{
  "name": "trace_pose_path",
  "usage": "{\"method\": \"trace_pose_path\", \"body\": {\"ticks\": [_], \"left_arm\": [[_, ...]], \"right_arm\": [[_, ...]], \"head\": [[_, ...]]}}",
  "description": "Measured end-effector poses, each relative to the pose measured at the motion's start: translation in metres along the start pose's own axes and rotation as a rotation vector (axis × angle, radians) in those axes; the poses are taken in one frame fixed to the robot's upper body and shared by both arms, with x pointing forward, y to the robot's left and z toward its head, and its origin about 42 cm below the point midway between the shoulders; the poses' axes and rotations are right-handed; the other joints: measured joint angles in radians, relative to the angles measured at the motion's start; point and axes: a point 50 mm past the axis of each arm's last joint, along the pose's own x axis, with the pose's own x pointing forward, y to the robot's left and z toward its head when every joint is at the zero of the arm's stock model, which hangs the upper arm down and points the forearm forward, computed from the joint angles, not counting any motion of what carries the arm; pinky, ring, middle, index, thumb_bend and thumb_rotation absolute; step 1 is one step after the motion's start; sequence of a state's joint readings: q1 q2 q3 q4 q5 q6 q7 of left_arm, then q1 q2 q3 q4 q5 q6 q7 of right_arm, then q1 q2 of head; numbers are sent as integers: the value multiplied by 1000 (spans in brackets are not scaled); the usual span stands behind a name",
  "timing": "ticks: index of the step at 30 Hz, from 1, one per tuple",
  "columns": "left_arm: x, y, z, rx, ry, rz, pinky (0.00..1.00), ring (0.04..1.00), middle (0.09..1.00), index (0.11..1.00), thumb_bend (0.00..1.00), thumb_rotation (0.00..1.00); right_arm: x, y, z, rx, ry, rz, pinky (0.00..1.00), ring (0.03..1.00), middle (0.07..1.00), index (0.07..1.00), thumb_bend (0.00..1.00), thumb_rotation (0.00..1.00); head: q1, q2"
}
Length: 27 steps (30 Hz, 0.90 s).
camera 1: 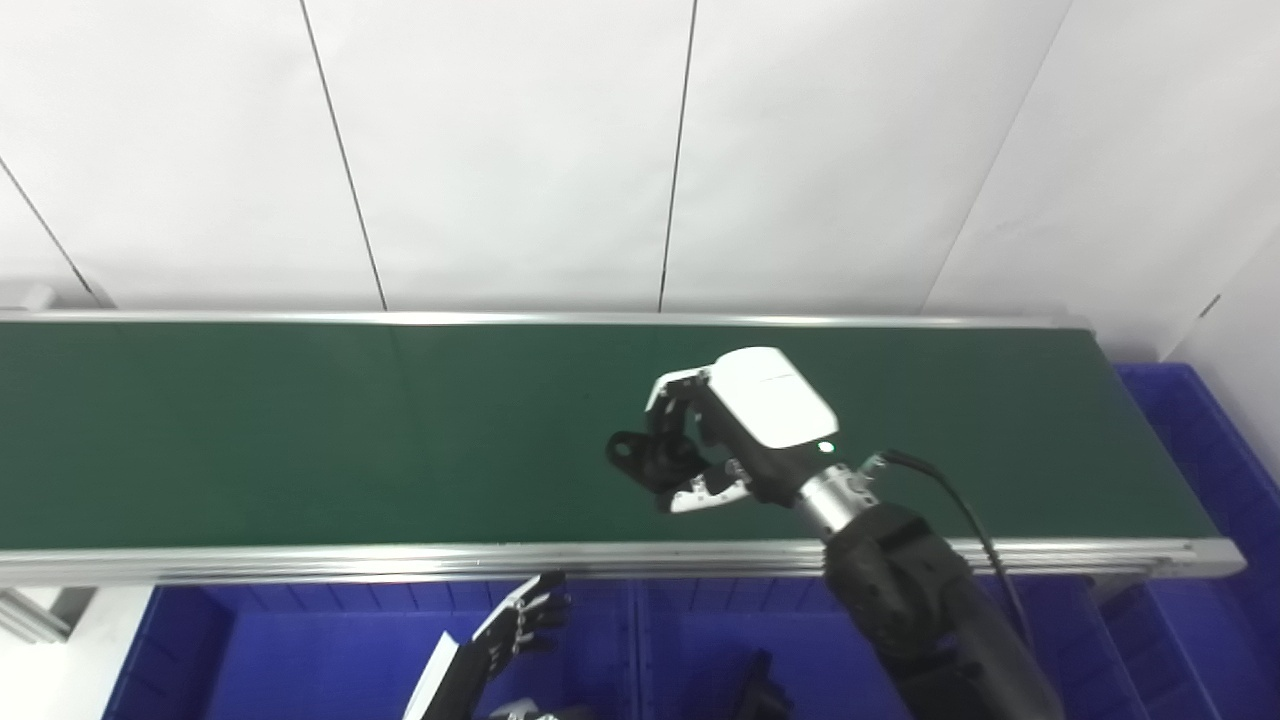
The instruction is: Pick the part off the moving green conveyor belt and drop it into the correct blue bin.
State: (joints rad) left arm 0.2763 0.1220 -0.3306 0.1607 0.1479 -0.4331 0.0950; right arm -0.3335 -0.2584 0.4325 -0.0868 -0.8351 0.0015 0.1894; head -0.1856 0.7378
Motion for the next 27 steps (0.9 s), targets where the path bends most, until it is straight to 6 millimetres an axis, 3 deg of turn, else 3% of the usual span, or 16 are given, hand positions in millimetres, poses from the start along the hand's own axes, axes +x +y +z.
{"method": "trace_pose_path", "body": {"ticks": [3,7,9,14,18,21,23,26,27], "left_arm": [[0,0,8,-8,-25,4,683,757,796,879,724,476],[2,-4,11,-10,-35,2,524,580,645,874,720,464],[3,-7,13,-19,-37,6,577,683,743,879,743,494],[6,-7,26,-4,-53,-3,582,690,753,879,756,528],[8,-8,25,12,-47,-5,694,795,832,876,759,531],[8,-7,24,9,-47,-1,620,715,765,875,748,496],[9,-7,24,7,-46,0,620,728,781,881,747,511],[9,-7,25,4,-48,-6,637,745,794,880,746,493],[9,-8,25,2,-48,-9,616,697,758,879,753,492]], "right_arm": [[-27,9,-10,49,45,29,293,361,481,490,523,0],[-60,17,-25,90,109,45,246,325,478,490,522,0],[-75,22,-33,108,147,56,231,316,477,491,522,0],[-116,37,-43,142,239,51,224,311,477,490,523,0],[-137,53,-58,145,316,68,254,355,481,491,521,0],[-150,67,-73,129,384,87,266,372,443,531,514,0],[-158,79,-83,129,429,102,260,363,426,540,513,0],[-166,92,-94,131,475,109,233,324,473,496,522,0],[-168,96,-97,130,489,110,237,336,478,493,522,0]], "head": [[15,34],[28,67],[32,81],[43,100],[57,109],[55,106],[54,106],[54,101],[52,97]]}}
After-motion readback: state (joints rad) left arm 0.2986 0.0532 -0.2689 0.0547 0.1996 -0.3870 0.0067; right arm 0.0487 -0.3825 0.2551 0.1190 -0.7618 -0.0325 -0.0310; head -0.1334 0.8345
